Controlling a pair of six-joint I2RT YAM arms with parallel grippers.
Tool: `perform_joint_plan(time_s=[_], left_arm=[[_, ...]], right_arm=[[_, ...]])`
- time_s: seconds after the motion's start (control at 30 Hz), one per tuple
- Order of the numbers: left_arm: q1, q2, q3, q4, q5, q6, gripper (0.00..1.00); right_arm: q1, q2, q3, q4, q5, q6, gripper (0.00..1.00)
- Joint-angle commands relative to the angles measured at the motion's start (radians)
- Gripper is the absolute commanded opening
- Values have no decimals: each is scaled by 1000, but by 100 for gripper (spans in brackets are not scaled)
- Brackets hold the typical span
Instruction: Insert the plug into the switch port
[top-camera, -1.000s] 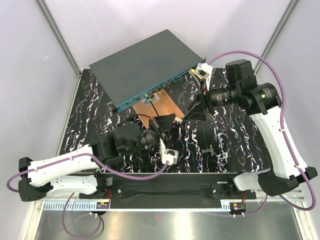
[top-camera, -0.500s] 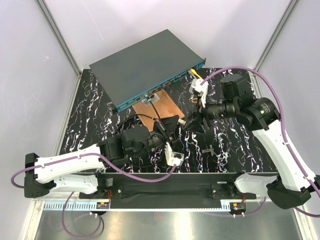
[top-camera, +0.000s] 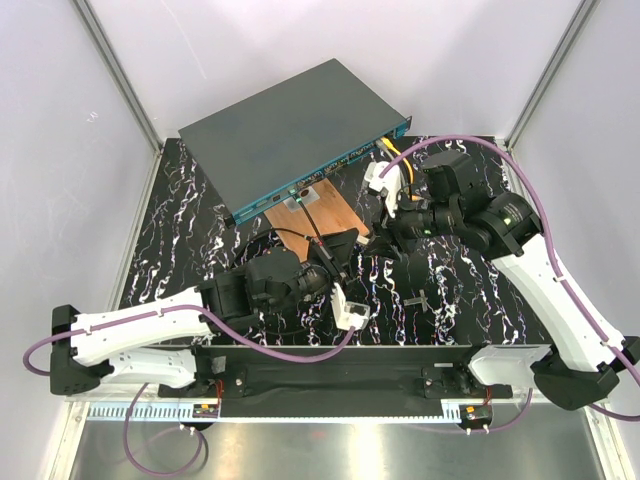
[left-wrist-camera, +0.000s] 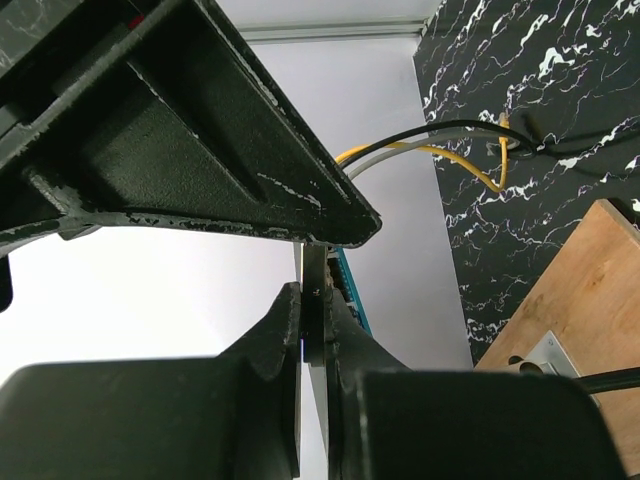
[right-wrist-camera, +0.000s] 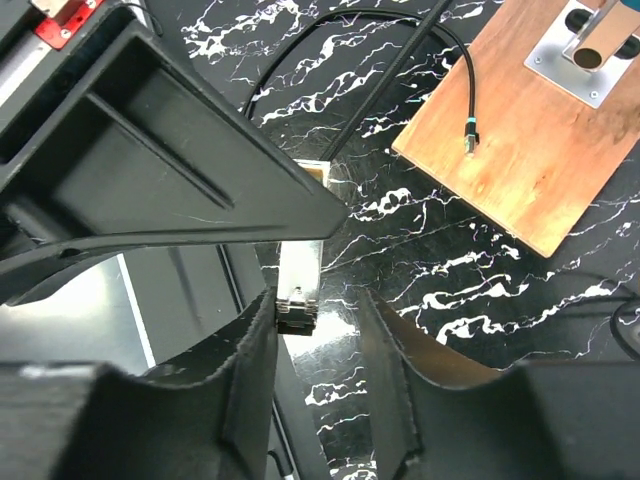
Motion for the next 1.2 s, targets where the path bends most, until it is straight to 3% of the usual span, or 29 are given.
perform_joint_plan(time_s=[0.0, 0.1, 0.2, 0.27, 0.33, 0.4, 0.47, 0.53, 0.63, 0.73, 0.77, 0.83, 0.87, 0.93, 1.03, 1.07, 1.13, 1.17], left_arm=[[-6, -2, 43, 47, 6, 9, 0], [-8, 3, 51, 42, 8, 2, 0], [-6, 4, 51, 36, 14, 0, 0], [-6, 6, 51, 36, 14, 0, 0], [-6, 4, 48, 38, 13, -5, 1], [-6, 3, 45, 47, 2, -24, 9], [-6, 3, 51, 53, -29, -50, 27], [-6, -2, 81, 55, -73, -132, 57], [4, -17, 188, -60, -130, -338, 71], [61, -60, 294, -233, -107, -619, 77], [143, -69, 331, -273, -83, -814, 79], [281, -91, 396, -373, 73, -1016, 81], [426, -100, 434, -384, 119, -1184, 83], [553, -133, 456, -412, 262, -1323, 86], [780, -202, 428, -406, 433, -1617, 91], [920, -219, 389, -409, 480, -1776, 93], [1057, -252, 337, -398, 627, -1918, 94], [1180, -293, 292, -371, 684, -2056, 95]], right_arm=[[14, 7, 32, 37, 43, -25, 41], [23, 8, 32, 31, 49, -37, 31], [29, 8, 31, 29, 54, -48, 9], [31, 7, 31, 31, 55, -50, 0], [32, 4, 31, 31, 55, -48, 0], [32, -2, 19, 43, 55, -45, 0], [31, -16, -4, 66, 88, -16, 0], [31, -25, -26, 77, 120, -1, 0], [-2, -42, -60, 89, 140, 29, 0], [-46, -68, -93, 127, 167, 61, 0], [-55, -74, -101, 152, 178, 78, 0], [-81, -90, -127, 176, 216, 87, 0], [-89, -91, -133, 195, 229, 93, 0], [-104, -94, -152, 218, 267, 93, 0], [-124, -82, -164, 261, 313, 96, 0], [-131, -79, -169, 270, 321, 89, 0], [-141, -73, -198, 307, 345, 84, 0], [-143, -71, -205, 342, 348, 73, 0]])
